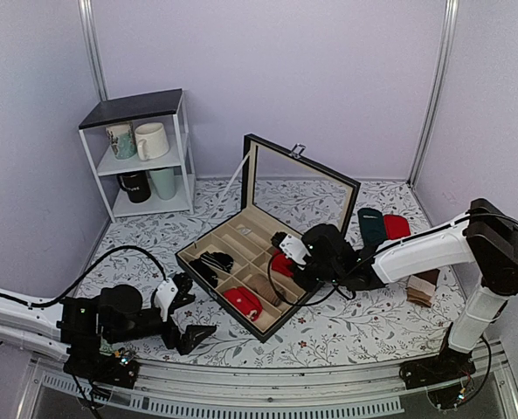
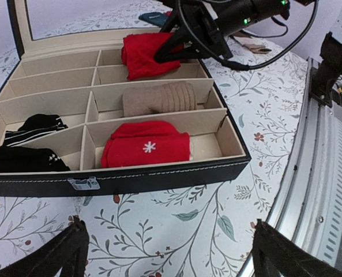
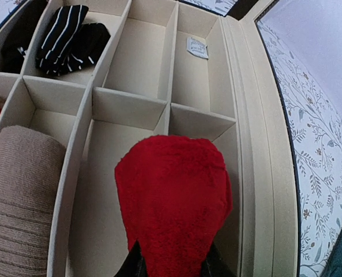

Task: Roll the socks
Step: Move the storage box to the center of the board.

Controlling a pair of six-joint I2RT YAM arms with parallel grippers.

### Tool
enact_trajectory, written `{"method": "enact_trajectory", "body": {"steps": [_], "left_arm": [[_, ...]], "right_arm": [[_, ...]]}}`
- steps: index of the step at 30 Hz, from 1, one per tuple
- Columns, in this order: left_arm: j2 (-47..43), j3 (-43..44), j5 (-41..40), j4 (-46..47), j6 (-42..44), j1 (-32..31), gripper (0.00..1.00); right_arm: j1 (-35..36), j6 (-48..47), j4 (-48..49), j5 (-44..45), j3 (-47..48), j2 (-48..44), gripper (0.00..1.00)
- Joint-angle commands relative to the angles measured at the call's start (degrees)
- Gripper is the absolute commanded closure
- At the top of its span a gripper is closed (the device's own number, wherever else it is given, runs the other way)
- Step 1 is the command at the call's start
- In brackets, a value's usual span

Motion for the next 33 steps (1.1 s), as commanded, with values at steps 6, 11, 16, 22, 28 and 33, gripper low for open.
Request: {"method": "enact_trajectory", "body": {"steps": [6, 11, 16, 22, 28, 33], "left_arm": [[0.33, -0.4, 0.65, 0.99, 0.78, 0.74, 0.0], [0.63, -0.42, 0.87, 1.23, 0.93, 0.77, 0.0], [0.95, -0.3, 0.99, 1.25, 0.98, 0.75, 0.0], [1.39, -0.17, 1.16, 1.4, 1.26, 0.73, 0.01], [1.14, -0.31, 1.31, 1.34, 1.21, 0.73, 0.0], [1.01, -0.35, 1.39, 1.39, 1.15, 0.74, 0.0]], "right_arm": [[0.7, 1.41, -1.43, -10.89, 1.06, 4.9, 0.99], [0.74, 2.17, -4.85, -16.22, 2.2, 8.44, 0.99], [0.66, 3.46, -4.8, -11.59, 2.05, 6.94, 0.99], [0.75, 2.97, -6.44, -8.5, 4.82, 2.25, 1.0], [0.67, 1.85, -9.54, -5.7, 9.17, -1.62, 0.99], [0.68, 1.06, -9.8, -1.05, 10.82, -2.8, 0.99]]}}
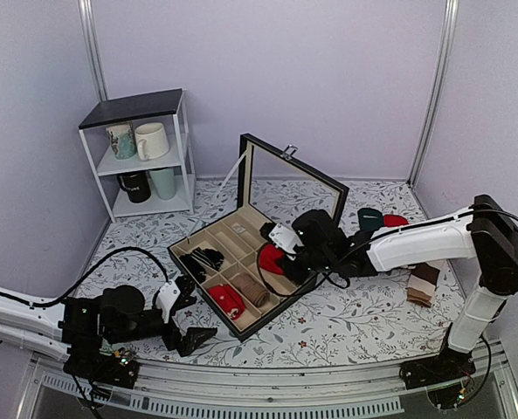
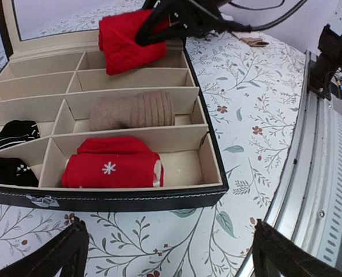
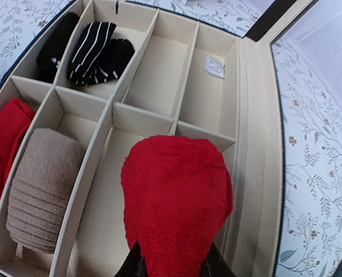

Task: Roll the socks
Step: Move the storage box to the center of the board, then place the sock in the storage box.

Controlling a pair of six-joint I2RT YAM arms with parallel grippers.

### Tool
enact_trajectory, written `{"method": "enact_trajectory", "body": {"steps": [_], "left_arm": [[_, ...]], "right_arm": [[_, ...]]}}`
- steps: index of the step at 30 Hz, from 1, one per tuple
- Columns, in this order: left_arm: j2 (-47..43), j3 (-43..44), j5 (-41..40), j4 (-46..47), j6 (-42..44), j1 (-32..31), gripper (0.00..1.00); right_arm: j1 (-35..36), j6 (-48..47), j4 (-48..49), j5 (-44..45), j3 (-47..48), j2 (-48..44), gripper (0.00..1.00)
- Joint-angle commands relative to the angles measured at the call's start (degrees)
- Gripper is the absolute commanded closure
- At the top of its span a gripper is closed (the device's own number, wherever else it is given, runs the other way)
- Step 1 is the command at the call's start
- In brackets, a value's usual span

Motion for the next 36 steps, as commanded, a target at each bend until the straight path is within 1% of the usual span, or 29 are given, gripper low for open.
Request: {"method": "enact_trajectory", "body": {"steps": [1, 9, 14, 19, 22, 32, 36], "left_arm": [[-0.18, -0.39, 0.37, 1.15, 0.52, 0.73, 0.01], [-0.21, -0.42, 0.49, 1.17, 0.5, 0.74, 0.0], [-0.29, -0.48, 0.72, 1.17, 0.6, 0.78, 0.01], [-0.58, -0.56, 0.84, 1.17, 0.63, 0.75, 0.01], [-0.94, -0.72, 0.99, 1.21, 0.67, 0.73, 0.01], [-1.44, -0.89, 1.16, 1.34, 0.76, 0.72, 0.0], [-1.53, -0.95, 1.23, 1.34, 0.75, 0.8, 0.0]], "right_arm": [[0.36, -1.08, -1.67, 6.48, 2.53, -3.8, 0.99], [0.37, -7.15, 3.42, 19.52, 2.46, 0.21, 1.0], [0.4, -12.48, 8.71, 21.19, 1.0, 3.26, 0.99], [0.41, -14.88, 13.31, 23.84, -1.45, 5.99, 1.0], [0.34, -15.47, 15.1, 22.88, -3.19, 6.9, 0.99], [1.24, -10.73, 10.25, 15.9, -4.05, 8.91, 0.99], [1.77, -8.23, 9.14, 14.35, -5.08, 9.24, 0.99]]}}
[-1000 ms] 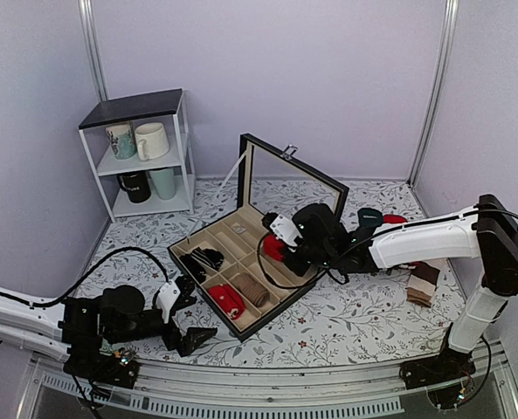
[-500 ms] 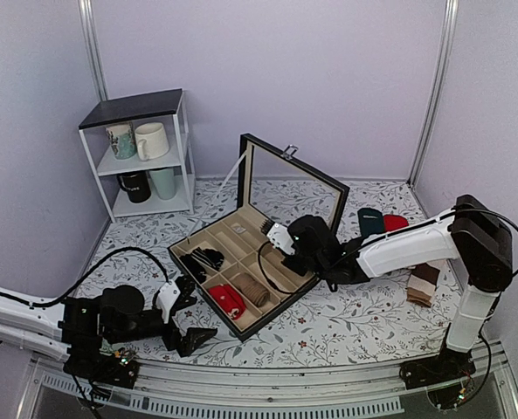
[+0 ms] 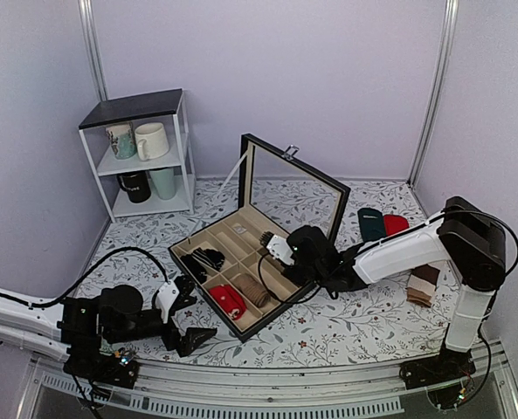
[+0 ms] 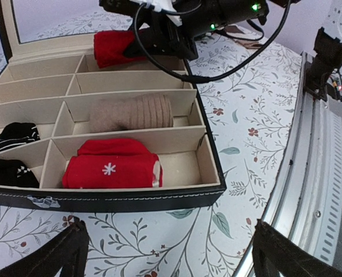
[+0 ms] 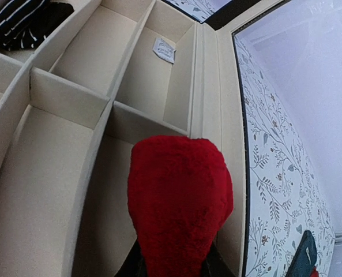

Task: Roll the socks
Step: Place the sock in the storage box.

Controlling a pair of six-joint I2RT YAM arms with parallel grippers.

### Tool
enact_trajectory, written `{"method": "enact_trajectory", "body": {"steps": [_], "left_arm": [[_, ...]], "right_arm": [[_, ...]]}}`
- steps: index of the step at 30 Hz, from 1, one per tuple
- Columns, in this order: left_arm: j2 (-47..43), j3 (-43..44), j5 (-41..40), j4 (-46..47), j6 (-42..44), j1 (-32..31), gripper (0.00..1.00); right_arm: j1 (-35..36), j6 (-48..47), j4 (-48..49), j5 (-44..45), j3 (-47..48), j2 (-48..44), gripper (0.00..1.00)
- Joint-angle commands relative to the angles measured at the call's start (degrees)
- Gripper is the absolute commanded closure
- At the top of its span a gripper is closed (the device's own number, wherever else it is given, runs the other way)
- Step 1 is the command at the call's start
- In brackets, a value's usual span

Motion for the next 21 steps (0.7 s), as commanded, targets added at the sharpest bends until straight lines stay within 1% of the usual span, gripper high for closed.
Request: {"method": "enact_trajectory", "body": {"steps": [1, 14, 21], "left_arm": [[-0.59, -0.78, 0.53, 1.34, 0.54, 0.76, 0.0], [-0.54, -0.89, 0.93, 1.54, 0.72, 0.73, 0.0], [-0.61, -0.87, 0.84, 1.45, 0.63, 0.73, 0.0]], "right_arm": [[0.97, 4.89, -4.18, -3.02, -2.22, 2.74, 1.0], [0.75, 10.52, -10.84, -11.06, -1.9, 6.64, 0.99], [-2.32, 13.74, -19.61, -24.16, 3.1, 8.04, 0.99]]}}
